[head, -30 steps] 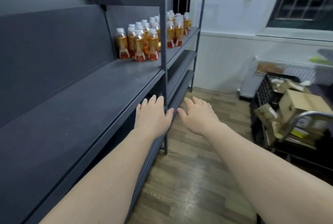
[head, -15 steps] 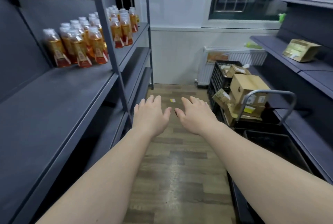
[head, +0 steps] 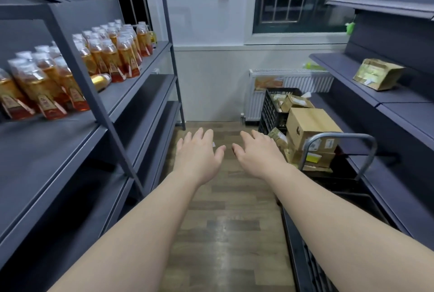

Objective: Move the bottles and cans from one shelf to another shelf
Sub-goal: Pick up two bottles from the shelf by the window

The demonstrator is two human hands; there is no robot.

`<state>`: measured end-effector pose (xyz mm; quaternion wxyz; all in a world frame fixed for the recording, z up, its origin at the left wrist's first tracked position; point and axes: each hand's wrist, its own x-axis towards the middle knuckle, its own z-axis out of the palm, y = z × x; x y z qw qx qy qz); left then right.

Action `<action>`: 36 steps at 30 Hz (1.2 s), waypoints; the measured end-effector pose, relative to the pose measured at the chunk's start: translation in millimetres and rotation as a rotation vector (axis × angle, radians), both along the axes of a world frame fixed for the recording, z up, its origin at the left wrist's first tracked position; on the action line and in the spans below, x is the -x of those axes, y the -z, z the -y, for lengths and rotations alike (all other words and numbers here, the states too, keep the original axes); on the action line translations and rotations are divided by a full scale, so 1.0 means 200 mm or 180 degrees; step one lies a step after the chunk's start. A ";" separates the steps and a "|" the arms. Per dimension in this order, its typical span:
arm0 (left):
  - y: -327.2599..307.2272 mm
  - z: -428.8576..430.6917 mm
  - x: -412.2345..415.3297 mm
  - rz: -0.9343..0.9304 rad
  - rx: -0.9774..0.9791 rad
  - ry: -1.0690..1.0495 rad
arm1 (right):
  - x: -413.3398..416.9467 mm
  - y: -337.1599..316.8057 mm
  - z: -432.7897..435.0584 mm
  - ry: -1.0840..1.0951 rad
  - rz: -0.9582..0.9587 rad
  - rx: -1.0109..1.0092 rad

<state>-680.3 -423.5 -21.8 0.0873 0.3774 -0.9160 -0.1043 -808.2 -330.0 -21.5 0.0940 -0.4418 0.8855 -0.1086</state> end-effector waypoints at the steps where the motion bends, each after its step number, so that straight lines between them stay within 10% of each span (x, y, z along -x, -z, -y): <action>1: 0.00 0.02 0.05 0.0001 0.0009 -0.0007 | 0.05 0.00 0.02 -0.0009 -0.0008 -0.0001; 36: 0.09 1.64 1.07 0.0028 -0.0105 -0.0313 | 1.09 0.05 1.68 -0.0365 -0.0116 -0.0189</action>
